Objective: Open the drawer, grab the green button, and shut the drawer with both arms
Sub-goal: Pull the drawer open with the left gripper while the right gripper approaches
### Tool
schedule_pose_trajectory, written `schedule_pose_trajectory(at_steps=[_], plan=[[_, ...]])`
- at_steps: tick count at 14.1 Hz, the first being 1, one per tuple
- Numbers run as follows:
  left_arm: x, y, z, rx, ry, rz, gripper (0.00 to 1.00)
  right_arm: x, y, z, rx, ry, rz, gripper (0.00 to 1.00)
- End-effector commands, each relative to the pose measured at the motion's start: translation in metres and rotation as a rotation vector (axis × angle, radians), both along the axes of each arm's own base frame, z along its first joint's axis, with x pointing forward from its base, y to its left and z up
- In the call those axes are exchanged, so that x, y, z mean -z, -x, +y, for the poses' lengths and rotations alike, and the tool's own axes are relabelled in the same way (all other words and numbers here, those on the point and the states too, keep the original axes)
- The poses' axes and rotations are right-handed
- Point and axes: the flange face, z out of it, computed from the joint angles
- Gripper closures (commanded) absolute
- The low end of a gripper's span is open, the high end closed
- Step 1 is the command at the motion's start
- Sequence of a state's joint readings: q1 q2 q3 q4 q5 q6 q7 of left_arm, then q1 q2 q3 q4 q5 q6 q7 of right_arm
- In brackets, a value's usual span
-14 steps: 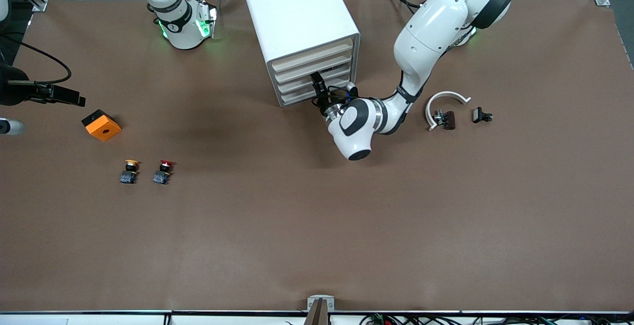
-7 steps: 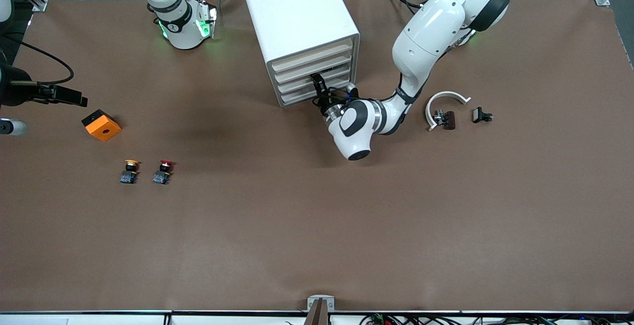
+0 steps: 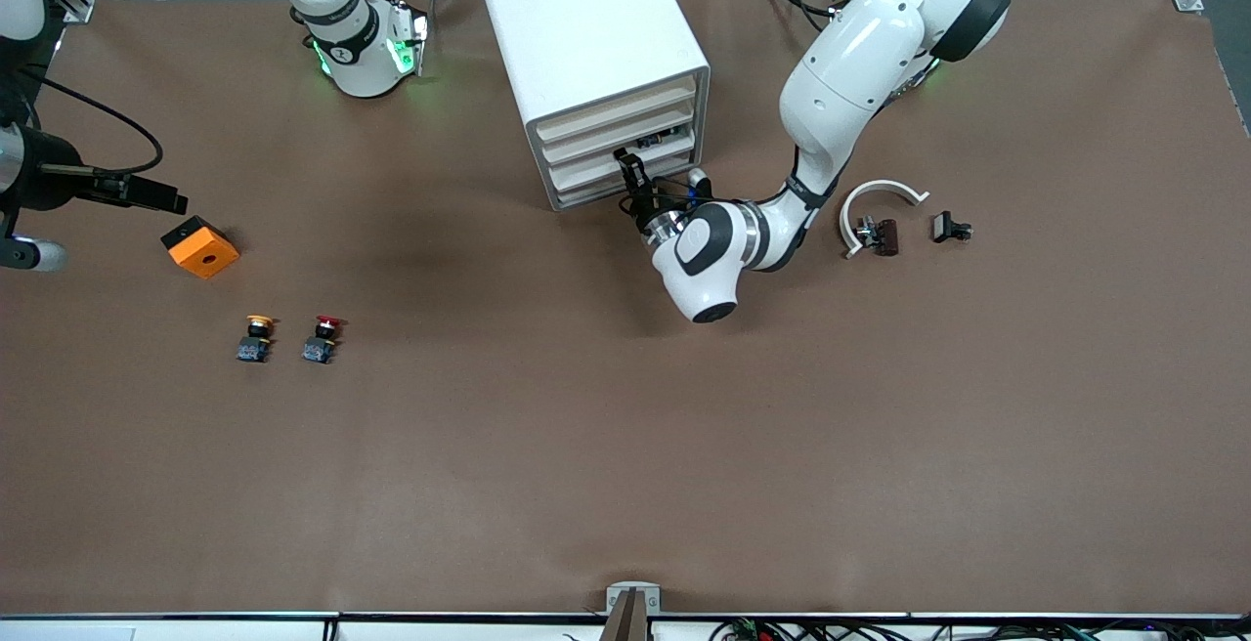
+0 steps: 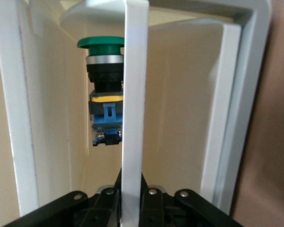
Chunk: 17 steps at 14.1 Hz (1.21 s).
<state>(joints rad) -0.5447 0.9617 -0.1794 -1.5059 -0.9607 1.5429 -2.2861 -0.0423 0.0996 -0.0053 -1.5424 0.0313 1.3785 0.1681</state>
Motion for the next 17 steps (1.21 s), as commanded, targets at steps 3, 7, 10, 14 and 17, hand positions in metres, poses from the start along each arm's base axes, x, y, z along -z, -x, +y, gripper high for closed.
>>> schedule_pose_trajectory(at_steps=[3, 7, 10, 14, 17], plan=[[0.001, -0.037, 0.023, -0.041, -0.043, -0.077, 0.92, -0.005, 0.002, 0.071, 0.196, 0.077, 0.005, 0.00], [-0.003, -0.059, 0.034, -0.065, -0.055, -0.116, 0.92, -0.005, 0.006, 0.142, 0.315, 0.125, -0.031, 0.00], [-0.009, -0.077, 0.043, -0.094, -0.051, -0.138, 0.90, -0.005, 0.016, 0.197, 0.395, 0.114, -0.040, 0.00], [-0.016, -0.094, 0.048, -0.109, 0.005, -0.199, 0.86, 0.003, 0.030, 0.250, 0.469, 0.147, -0.042, 0.00], [-0.016, -0.105, 0.059, -0.131, 0.022, -0.225, 0.81, 0.011, 0.036, 0.289, 0.555, 0.157, -0.068, 0.00]])
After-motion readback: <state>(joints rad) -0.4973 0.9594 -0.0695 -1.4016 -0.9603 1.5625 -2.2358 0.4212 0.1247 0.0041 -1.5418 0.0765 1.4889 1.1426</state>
